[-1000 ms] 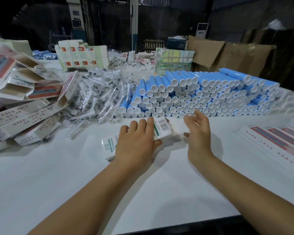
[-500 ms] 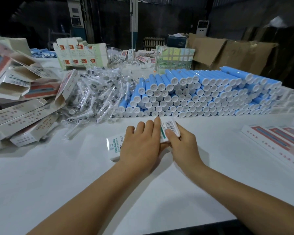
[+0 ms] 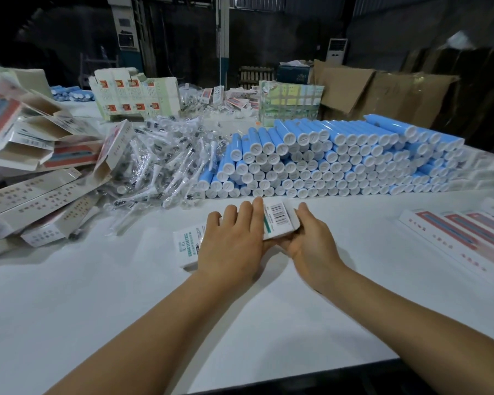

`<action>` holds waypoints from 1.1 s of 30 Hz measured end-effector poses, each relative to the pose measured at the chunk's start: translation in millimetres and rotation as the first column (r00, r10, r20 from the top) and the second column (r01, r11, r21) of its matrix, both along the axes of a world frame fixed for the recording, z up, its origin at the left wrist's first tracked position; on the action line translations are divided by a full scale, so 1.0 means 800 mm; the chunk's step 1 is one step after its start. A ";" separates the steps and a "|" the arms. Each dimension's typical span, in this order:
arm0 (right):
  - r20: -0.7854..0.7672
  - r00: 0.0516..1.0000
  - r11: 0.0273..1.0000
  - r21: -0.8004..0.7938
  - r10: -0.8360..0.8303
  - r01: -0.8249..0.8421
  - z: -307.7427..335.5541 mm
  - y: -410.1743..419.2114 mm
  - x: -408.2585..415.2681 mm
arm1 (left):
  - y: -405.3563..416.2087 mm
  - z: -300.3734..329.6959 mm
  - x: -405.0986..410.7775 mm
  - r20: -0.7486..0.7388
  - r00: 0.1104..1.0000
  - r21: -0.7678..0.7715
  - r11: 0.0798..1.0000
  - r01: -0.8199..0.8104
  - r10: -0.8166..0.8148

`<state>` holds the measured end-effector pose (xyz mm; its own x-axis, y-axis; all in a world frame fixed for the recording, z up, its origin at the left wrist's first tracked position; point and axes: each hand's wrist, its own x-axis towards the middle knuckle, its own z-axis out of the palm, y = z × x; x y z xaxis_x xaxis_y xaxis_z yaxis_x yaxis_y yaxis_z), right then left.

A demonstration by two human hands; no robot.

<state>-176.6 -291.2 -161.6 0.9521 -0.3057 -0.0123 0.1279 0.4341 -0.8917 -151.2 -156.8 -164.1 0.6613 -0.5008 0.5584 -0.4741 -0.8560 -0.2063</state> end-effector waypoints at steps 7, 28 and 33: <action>0.057 0.998 0.987 -0.161 -0.008 0.017 -0.006 0.000 -0.002 | 0.003 -0.010 0.005 0.113 0.992 -0.056 0.996 0.067 -0.061; 0.053 0.994 0.940 -0.322 -0.097 0.109 -0.014 0.003 -0.003 | 0.006 -0.010 -0.002 0.141 0.989 0.007 0.999 0.045 -0.046; 0.074 0.995 0.939 -0.335 -0.061 0.082 -0.018 0.005 0.000 | 0.007 -0.005 -0.002 0.136 0.990 -0.018 0.999 0.033 -0.030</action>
<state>-176.7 -287.2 -175.6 0.9231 -0.3490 0.1617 0.2072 0.0969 -0.9735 -152.4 -150.8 -168.5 0.5631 -0.5077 0.6521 -0.4699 -0.8458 -0.2528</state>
